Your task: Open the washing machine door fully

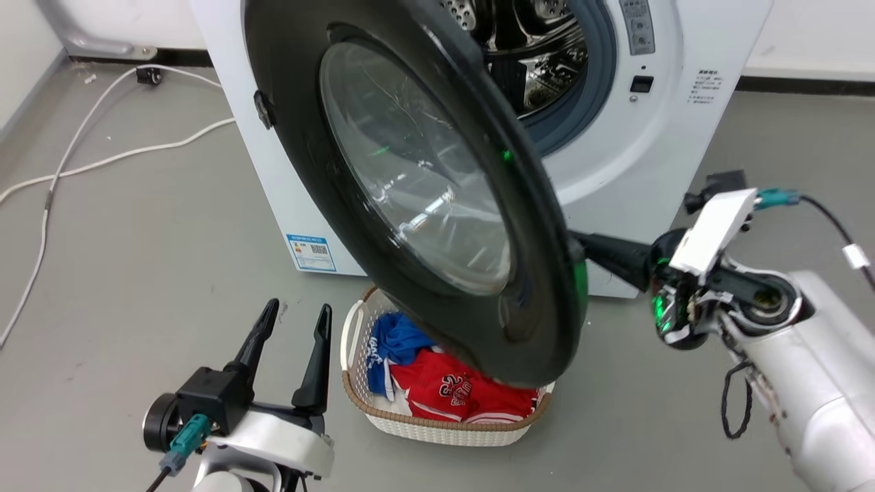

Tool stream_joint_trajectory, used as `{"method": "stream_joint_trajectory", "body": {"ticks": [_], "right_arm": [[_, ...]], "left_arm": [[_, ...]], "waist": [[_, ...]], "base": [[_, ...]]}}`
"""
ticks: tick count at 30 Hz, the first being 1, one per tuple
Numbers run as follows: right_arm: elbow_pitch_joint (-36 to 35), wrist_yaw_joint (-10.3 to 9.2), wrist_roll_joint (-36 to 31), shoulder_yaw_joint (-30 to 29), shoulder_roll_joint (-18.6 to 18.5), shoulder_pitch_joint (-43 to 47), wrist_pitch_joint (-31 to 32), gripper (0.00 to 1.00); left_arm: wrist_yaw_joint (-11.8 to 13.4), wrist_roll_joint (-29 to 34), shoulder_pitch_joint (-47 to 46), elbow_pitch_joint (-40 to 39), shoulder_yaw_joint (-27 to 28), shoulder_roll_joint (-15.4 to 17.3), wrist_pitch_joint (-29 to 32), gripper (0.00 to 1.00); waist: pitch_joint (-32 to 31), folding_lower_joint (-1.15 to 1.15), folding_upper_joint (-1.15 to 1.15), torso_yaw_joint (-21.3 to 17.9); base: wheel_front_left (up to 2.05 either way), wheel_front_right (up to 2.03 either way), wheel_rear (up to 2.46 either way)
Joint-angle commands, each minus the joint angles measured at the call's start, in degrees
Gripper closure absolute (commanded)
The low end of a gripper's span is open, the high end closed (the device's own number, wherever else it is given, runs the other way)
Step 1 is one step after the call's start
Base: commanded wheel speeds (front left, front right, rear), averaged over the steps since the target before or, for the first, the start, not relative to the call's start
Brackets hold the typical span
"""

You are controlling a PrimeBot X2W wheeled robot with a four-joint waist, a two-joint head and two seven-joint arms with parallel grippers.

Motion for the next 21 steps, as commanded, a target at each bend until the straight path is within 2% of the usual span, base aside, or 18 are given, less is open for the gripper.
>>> {"method": "stream_joint_trajectory", "body": {"ticks": [1,16,21], "right_arm": [[-1.2,0.03,0.6,1.0,0.8,1.4,0.2,1.00],[-7.6,0.03,4.8,6.9,4.7,5.1,-3.0,1.00],[-9.2,0.03,6.0,8.7,5.0,5.3,-5.4,1.00]], "left_arm": [[-0.1,-0.3,0.8,0.4,-0.1,0.0,-0.1,0.00],[-0.1,-0.6,1.6,1.1,-1.3,-0.3,-0.1,0.00],[-0.1,-0.7,1.4,1.1,-1.3,-0.3,-0.1,0.00]], "waist": [[-0.6,0.01,0.00,0.3],[-1.9,0.01,0.00,1.0],[-1.9,0.01,0.00,0.6]], "base": [[0.00,0.00,0.00],[0.00,0.00,0.00],[0.00,0.00,0.00]]}}
